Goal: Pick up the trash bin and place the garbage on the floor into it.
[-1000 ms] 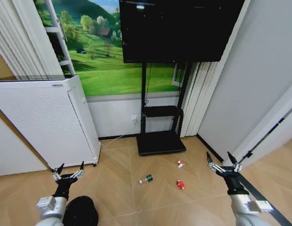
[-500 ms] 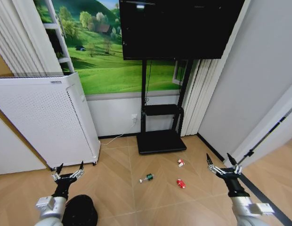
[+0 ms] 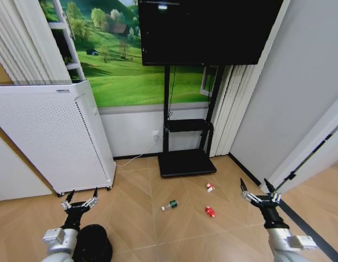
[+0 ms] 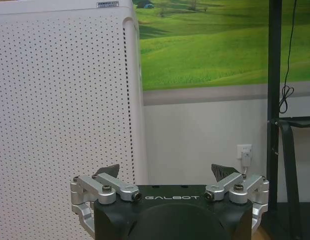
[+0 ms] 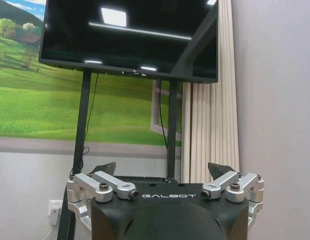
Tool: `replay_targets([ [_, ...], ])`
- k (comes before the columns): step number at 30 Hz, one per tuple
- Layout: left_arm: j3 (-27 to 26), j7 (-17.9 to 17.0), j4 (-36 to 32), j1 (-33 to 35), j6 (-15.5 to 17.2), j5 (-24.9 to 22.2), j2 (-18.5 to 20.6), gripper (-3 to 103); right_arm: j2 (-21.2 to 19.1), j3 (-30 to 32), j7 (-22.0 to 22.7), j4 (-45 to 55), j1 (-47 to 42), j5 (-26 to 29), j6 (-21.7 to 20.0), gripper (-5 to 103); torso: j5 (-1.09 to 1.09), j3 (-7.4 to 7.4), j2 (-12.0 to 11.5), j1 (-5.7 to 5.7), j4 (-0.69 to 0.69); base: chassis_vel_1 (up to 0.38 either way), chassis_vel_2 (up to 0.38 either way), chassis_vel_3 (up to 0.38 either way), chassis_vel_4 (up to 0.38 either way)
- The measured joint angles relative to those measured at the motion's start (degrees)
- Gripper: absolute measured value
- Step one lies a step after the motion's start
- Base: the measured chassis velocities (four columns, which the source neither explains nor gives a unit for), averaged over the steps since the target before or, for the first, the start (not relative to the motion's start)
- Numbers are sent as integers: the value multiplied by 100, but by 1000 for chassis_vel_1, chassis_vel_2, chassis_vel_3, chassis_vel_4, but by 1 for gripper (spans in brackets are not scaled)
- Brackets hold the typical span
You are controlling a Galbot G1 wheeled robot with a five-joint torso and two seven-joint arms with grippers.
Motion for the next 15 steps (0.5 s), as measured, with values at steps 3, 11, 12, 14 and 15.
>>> replay_targets([
  [3,0,2,0,-2,-6,0,1,100,-20,15,-17,0,-21,-19,-34,100,0,-43,-63,-21,0,0,0,0,0],
  [11,-7,51,5,14,-36,7,-10,100,-97,17,-729,23,-142,91,-81,100,0,-178,-264,-88,0,0,0,0,0],
  [12,-7,54,5,18,-40,9,-10,100,-110,17,-790,2,-143,66,-100,100,0,-197,-292,-96,0,0,0,0,0],
  [14,-16,61,0,32,-47,8,-8,100,-130,23,-886,-30,-145,12,-155,100,0,-230,-342,-111,0,0,0,0,0],
  [15,-16,61,0,32,-47,8,-8,100,-130,23,-886,-30,-145,12,-155,100,0,-230,-342,-111,0,0,0,0,0],
])
